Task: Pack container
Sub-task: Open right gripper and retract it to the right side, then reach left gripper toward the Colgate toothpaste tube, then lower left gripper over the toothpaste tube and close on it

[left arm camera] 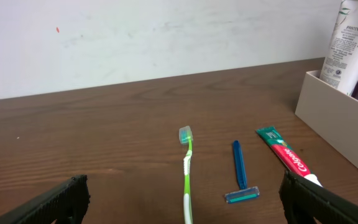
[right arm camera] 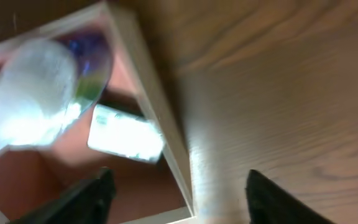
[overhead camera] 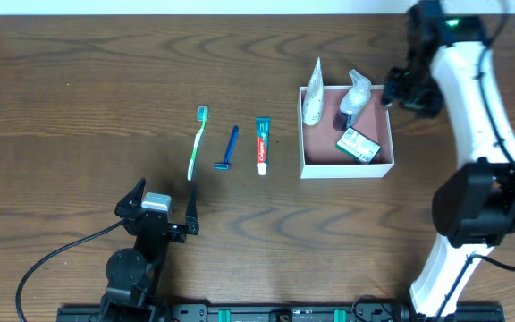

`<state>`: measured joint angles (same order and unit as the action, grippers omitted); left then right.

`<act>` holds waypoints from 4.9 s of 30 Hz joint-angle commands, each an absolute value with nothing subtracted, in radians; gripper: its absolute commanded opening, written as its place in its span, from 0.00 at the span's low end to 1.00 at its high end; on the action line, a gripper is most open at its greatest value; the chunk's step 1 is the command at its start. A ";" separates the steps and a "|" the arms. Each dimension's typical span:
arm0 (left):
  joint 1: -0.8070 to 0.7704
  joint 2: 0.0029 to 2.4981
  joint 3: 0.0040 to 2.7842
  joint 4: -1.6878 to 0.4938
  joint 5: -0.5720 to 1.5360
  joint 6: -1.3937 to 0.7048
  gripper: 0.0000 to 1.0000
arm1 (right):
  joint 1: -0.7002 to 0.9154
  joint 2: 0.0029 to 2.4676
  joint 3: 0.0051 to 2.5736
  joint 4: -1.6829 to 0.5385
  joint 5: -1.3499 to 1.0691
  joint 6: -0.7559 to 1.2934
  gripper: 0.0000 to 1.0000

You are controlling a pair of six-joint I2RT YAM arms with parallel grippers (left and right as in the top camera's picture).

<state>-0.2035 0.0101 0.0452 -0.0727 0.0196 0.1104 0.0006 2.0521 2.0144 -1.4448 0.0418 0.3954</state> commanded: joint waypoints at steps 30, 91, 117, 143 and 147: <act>-0.197 0.005 0.013 -0.088 0.019 0.127 0.98 | -0.328 1.998 1.591 -1.113 0.176 0.875 0.99; -0.421 1.794 1.370 -0.694 0.118 -0.205 0.98 | -0.328 1.998 1.548 -1.106 0.172 0.878 0.99; -0.495 1.940 1.369 -0.612 0.120 -0.299 0.98 | -0.327 1.997 1.548 -1.106 0.172 0.878 0.99; -0.541 1.942 1.371 -0.614 -0.060 -0.491 0.98 | -0.326 1.997 1.548 -1.106 0.172 0.878 0.99; -0.542 1.951 1.371 -0.604 -0.060 -0.488 0.98 | -0.327 1.998 1.548 -1.106 0.172 0.878 0.99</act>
